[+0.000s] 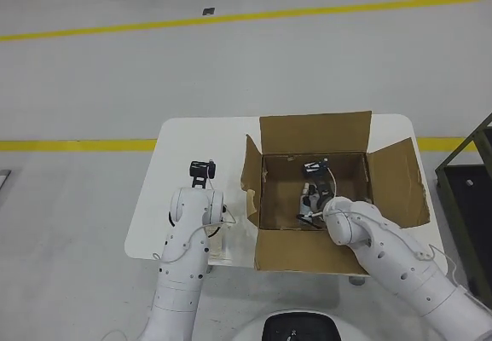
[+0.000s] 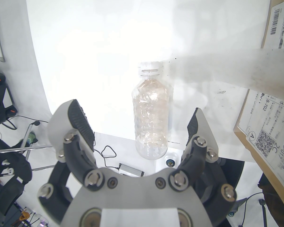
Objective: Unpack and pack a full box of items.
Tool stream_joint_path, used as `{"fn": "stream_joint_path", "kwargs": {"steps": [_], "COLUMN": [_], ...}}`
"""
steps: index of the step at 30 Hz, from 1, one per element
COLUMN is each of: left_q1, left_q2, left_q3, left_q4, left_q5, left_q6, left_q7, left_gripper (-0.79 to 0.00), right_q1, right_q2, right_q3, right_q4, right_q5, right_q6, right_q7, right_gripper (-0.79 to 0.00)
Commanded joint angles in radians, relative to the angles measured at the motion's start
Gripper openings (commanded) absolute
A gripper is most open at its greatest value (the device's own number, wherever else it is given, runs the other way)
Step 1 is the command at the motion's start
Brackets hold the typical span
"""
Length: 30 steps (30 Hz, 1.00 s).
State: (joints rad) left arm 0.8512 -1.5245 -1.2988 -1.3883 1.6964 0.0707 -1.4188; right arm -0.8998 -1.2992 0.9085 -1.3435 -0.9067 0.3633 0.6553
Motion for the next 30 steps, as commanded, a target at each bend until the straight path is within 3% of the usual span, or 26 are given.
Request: {"fn": "stream_joint_path", "kwargs": {"steps": [1, 2, 4, 9, 13, 14, 30], "left_q1": [0.000, 0.000, 0.000, 0.000, 0.000, 0.000, 0.000], "left_q2": [0.000, 0.000, 0.000, 0.000, 0.000, 0.000, 0.000], "left_q3": [0.000, 0.000, 0.000, 0.000, 0.000, 0.000, 0.000], "left_q4": [0.000, 0.000, 0.000, 0.000, 0.000, 0.000, 0.000], "left_q5": [0.000, 0.000, 0.000, 0.000, 0.000, 0.000, 0.000], "left_q6": [0.000, 0.000, 0.000, 0.000, 0.000, 0.000, 0.000], "left_q7": [0.000, 0.000, 0.000, 0.000, 0.000, 0.000, 0.000], "left_gripper": [0.000, 0.000, 0.000, 0.000, 0.000, 0.000, 0.000], "right_q1": [0.007, 0.015, 0.039, 0.102, 0.135, 0.140, 0.204], "right_q2": [-0.005, -0.010, -0.018, -0.042, -0.056, -0.060, -0.121], "right_q3": [-0.003, -0.005, -0.015, -0.049, -0.068, -0.073, -0.115], "right_q4": [0.000, 0.001, 0.023, 0.080, 0.138, 0.154, 0.320], "right_q5": [0.002, 0.017, 0.026, 0.024, 0.031, 0.035, 0.102], "right_q6": [0.036, 0.051, 0.076, 0.120, 0.107, 0.103, 0.063], "right_q7": [0.029, 0.045, 0.079, 0.137, 0.160, 0.162, 0.105], "right_gripper": [-0.736, -0.727, -0.477, -0.403, -0.182, -0.157, -0.246]}}
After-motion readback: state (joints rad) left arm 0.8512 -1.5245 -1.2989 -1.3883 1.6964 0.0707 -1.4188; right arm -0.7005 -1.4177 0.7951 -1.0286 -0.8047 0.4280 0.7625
